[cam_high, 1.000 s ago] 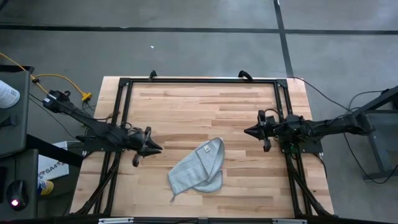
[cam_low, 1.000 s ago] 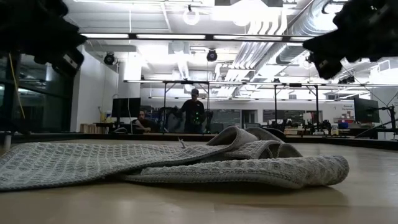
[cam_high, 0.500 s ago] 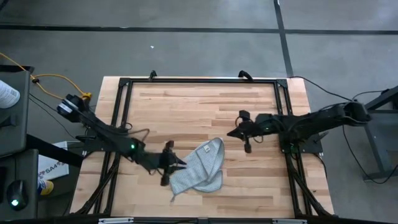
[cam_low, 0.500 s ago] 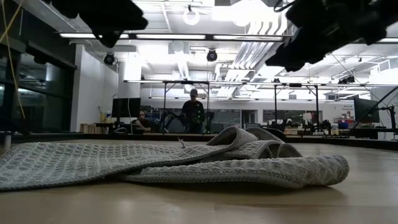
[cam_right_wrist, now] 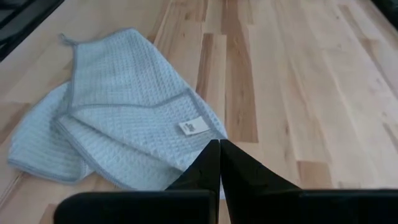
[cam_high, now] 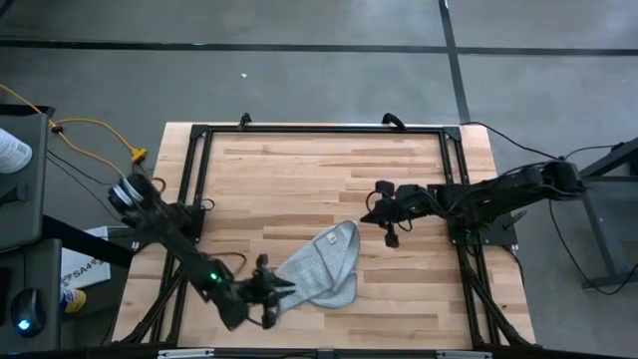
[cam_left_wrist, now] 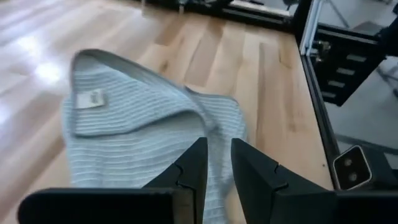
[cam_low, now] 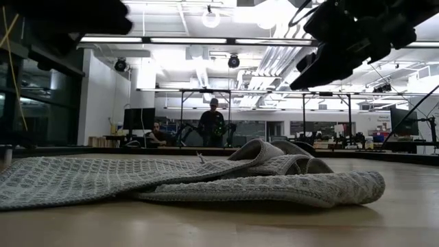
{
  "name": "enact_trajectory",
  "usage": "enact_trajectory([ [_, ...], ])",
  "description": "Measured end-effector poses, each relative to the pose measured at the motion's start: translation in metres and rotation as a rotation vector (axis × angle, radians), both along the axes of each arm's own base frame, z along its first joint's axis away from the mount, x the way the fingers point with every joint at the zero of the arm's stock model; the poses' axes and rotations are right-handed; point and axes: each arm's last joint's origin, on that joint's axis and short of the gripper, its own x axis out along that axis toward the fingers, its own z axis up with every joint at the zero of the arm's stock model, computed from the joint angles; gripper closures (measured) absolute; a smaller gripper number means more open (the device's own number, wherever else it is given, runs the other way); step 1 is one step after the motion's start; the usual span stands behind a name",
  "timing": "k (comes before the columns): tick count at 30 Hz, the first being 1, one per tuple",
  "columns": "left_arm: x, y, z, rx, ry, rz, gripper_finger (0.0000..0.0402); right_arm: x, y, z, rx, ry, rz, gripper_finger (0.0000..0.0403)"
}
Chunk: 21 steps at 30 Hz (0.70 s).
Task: Fold microfiber towels
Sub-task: Fold the gray towel on the table
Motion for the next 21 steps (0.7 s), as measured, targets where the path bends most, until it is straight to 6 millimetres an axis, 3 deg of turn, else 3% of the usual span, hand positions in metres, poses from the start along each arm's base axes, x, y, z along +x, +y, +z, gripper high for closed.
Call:
enact_trajectory([
  [10,0.028,-0.034,-0.01,-0.01,0.399,0.103,0.0329,0.001,0.004,-0.003,0.041,0.018,-0.013,0.0401],
  [15,0.04,-0.049,-0.01,-0.044,0.484,0.092,0.0329,0.001,0.01,-0.003,0.039,0.016,0.009,0.0401],
  [21,0.04,-0.057,-0.009,-0.092,0.537,0.076,0.0329,0.002,0.011,-0.005,-0.021,0.021,-0.014,0.0401],
])
